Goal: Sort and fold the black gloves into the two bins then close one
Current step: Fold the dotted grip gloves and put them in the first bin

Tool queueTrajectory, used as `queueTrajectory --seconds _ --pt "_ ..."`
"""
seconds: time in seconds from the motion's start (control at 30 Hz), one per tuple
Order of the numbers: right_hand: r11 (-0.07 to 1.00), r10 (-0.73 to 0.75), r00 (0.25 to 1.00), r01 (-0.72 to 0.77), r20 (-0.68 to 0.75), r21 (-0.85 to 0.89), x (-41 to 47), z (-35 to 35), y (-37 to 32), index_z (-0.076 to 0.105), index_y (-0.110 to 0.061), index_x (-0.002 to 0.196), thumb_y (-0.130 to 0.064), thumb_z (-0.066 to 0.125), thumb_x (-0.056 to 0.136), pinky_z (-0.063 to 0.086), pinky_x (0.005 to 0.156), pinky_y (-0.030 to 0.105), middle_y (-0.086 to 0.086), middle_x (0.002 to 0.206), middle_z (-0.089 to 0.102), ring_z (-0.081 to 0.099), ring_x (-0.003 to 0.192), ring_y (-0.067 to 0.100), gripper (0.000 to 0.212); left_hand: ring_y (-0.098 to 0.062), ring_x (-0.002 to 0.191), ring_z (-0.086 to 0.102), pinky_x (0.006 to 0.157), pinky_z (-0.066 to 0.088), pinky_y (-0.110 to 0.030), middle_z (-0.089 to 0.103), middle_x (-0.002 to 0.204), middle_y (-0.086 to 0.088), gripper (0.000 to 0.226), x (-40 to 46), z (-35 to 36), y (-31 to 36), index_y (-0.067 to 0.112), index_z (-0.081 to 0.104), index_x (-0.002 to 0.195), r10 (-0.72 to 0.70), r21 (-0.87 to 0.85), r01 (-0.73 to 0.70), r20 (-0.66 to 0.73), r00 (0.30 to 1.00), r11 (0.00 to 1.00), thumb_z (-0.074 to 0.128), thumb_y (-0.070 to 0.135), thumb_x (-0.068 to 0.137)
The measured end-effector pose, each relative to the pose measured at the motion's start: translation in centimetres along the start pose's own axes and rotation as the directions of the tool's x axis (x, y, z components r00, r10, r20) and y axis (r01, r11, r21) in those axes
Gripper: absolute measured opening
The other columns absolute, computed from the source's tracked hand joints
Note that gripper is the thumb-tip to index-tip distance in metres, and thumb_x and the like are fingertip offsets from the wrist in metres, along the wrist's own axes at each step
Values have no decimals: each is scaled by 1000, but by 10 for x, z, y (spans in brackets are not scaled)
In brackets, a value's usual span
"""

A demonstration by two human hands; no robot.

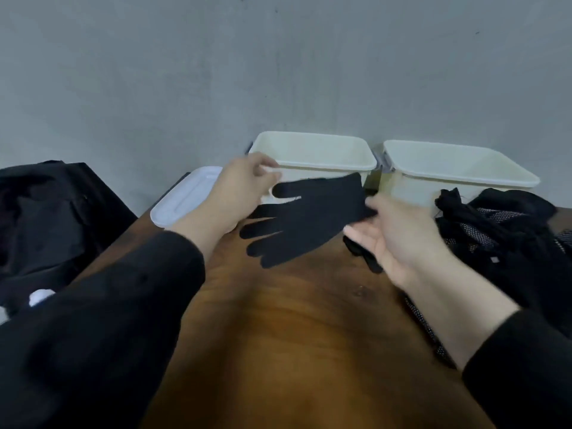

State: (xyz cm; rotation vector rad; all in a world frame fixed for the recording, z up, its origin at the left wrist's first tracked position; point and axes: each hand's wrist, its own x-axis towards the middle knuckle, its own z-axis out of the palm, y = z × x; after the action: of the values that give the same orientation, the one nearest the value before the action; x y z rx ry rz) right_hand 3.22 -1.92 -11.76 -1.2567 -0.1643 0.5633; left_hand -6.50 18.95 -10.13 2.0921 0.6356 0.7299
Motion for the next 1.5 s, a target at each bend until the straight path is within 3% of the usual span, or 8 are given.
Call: queueTrajectory --seconds 0.1,0.17,0.23,0.33,0.63,0.87,1.1,1.5 --pt "898 114 993 -121 -44 -423 -21 -18 47 65 -3 96 -21 58 102 59 58 29 14 79 75 74 65 20 20 -14 93 61 73 39 -25 66 104 7 25 -4 6 -9 23 63 123 58 211 -23 -159 986 977 53 33 102" --pt "472 -34 999 49 38 -880 -26 -38 67 66 -9 78 -39 58 101 49 49 26 4 60 69 61 49 14 38 -13 94 60 72 41 -23 64 102 9 25 -34 22 -24 25 64 120 62 260 -45 -57 996 964 51 36 103" --pt "96 -232 948 244 217 -965 -28 -49 70 62 -20 76 -48 56 99 45 54 22 -5 65 64 57 58 7 36 -14 102 59 86 48 -32 64 111 8 28 -70 40 -47 26 65 121 90 356 -126 116 989 926 50 40 102" --pt "-31 -285 801 542 527 -840 -25 -47 74 66 -28 112 -34 56 101 47 87 22 -18 111 62 56 102 3 16 -16 112 58 95 48 -41 62 124 8 36 -101 52 -73 29 64 127 119 484 -191 175 977 854 47 46 102" --pt "-126 -214 762 599 611 -791 -19 -36 112 70 -27 113 -28 48 104 42 95 36 -12 112 58 50 106 11 23 -18 152 25 124 13 -38 36 162 -1 45 -84 71 -97 23 49 149 83 511 -289 388 918 810 35 38 109" --pt "47 -190 740 664 646 -747 -43 -39 101 67 -23 126 -29 54 103 43 103 29 -12 124 62 55 115 8 27 -20 145 38 121 22 -42 46 155 -1 38 -50 80 -107 22 60 139 270 449 -445 402 875 775 58 30 102" --pt "-133 -381 816 418 435 -899 18 -92 51 68 -10 119 -13 65 94 51 94 40 6 117 63 61 104 28 25 -23 86 59 69 53 -39 63 103 -2 33 -91 75 -94 18 73 113 287 616 -321 158 945 720 66 42 92" --pt "-501 -193 926 192 325 -844 88 -101 46 68 -17 106 -9 61 95 44 66 34 3 101 54 61 88 30 15 -21 129 52 104 45 -35 52 145 0 39 -86 82 -102 17 64 134 203 445 -283 219 954 850 61 34 99"
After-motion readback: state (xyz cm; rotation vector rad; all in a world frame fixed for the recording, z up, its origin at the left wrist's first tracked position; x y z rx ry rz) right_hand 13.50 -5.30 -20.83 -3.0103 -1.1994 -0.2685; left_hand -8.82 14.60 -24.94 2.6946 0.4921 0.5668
